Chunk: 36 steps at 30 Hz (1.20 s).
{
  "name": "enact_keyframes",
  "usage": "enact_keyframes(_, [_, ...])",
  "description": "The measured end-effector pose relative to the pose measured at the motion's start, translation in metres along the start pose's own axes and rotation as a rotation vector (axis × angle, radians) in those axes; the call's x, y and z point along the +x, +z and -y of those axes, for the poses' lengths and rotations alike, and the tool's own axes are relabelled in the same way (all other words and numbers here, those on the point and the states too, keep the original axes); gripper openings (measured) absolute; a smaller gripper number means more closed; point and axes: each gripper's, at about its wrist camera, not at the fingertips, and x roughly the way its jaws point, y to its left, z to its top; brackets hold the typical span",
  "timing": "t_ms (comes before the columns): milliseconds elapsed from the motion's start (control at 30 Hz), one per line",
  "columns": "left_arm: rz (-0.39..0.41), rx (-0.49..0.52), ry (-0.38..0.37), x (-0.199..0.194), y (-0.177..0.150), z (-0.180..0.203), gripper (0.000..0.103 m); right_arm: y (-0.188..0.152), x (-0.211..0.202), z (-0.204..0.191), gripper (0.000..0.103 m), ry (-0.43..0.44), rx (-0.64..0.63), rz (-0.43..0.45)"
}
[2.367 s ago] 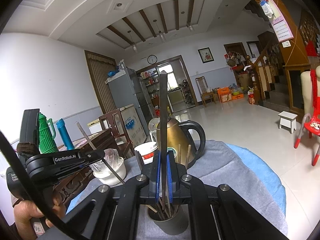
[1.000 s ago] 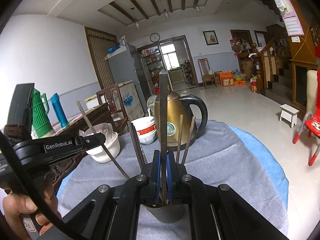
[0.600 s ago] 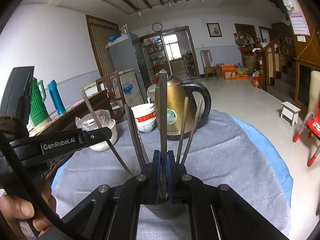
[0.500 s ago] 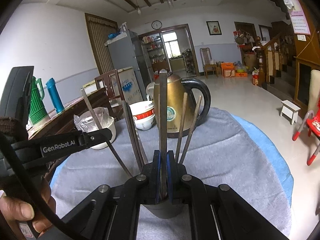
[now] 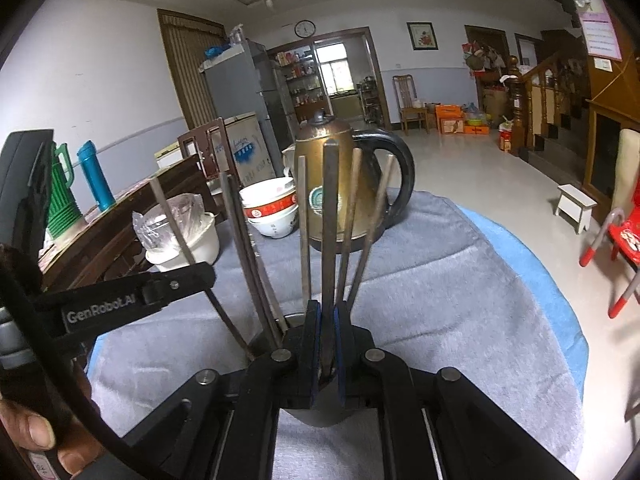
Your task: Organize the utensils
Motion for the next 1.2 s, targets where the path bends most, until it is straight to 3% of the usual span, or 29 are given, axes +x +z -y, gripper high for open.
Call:
enact_keyframes(67, [0.000, -0.015, -0.003, -0.005, 0.001, -0.002, 0.031, 0.001, -0.003, 0.001, 0.028, -0.015, 0.001, 0.009])
enact_keyframes(133, [0.010, -0.020, -0.002, -0.010, 0.002, -0.004, 0.036, 0.003, -0.009, 0.003, 0.072, -0.031, 0.009, 0.031])
enact_keyframes(300, [0.033, -0.028, 0.001, -0.028, 0.005, -0.008, 0.047, 0.009, -0.031, 0.004, 0.073, -0.067, 0.017, 0.088])
enact_keyframes(467, [0.100, -0.032, 0.029, -0.055, 0.000, -0.020, 0.072, 0.010, -0.055, 0.005, 0.073, -0.087, 0.034, 0.125])
enact_keyframes(700, [0.084, -0.034, 0.083, -0.066, -0.015, -0.042, 0.075, -0.007, -0.082, 0.003, 0.073, -0.091, 0.061, 0.122])
enact_keyframes(900, [0.057, 0.025, 0.088, -0.074, -0.034, -0.038, 0.075, -0.023, -0.091, -0.018, 0.074, -0.074, -0.001, 0.077])
enact_keyframes(1200, [0.075, 0.070, 0.086, -0.100, -0.044, -0.027, 0.077, -0.029, -0.109, -0.037, 0.074, -0.072, -0.041, 0.088])
